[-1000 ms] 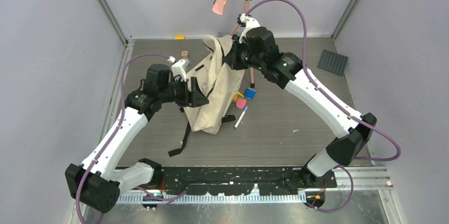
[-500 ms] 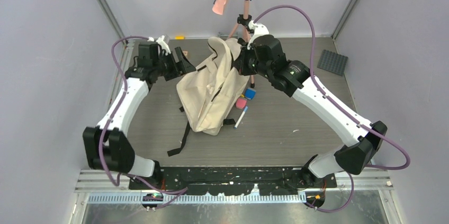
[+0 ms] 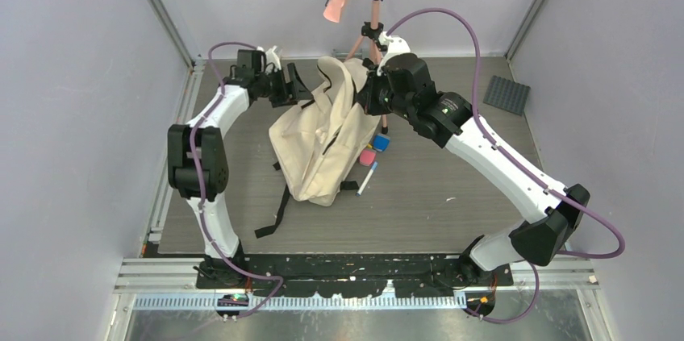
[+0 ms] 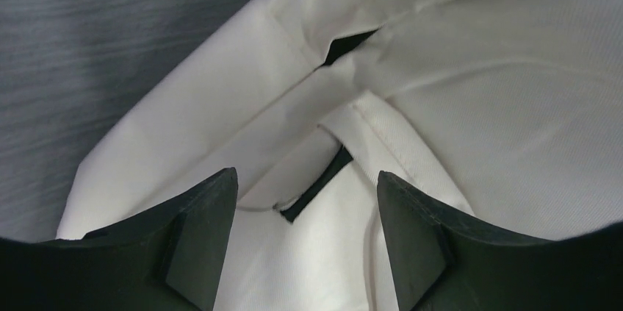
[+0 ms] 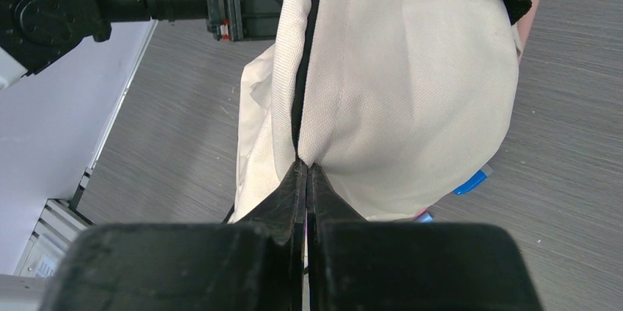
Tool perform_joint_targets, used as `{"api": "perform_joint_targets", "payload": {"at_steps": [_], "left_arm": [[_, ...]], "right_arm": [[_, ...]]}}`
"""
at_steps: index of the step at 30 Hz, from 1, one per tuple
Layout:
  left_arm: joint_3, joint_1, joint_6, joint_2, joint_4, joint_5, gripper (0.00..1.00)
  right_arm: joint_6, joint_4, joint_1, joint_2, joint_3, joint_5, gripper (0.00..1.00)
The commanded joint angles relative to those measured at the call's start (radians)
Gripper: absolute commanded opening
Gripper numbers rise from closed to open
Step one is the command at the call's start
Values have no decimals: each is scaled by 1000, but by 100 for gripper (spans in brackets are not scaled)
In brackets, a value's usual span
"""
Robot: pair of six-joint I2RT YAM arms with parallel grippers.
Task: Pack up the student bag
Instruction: Place the student bag at the center of the board.
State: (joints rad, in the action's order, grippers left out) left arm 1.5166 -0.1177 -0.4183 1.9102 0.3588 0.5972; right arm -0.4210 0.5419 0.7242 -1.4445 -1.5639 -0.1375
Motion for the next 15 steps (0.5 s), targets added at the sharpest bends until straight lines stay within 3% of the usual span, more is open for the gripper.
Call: {"api": "perform_joint_targets", "payload": {"at_steps": [1,12,15], "left_arm": [[91,0,-33,65,-94,97,72],[150,-61,-67,201,-145,177,71],[152,-66,-87,206,-169,201,57]], "right_arm": [[-4,-68,4,48,-27,-6,1],[10,-40,4,23,-58,-11,1],[18,-27,4,17,-62,-13,1]]}}
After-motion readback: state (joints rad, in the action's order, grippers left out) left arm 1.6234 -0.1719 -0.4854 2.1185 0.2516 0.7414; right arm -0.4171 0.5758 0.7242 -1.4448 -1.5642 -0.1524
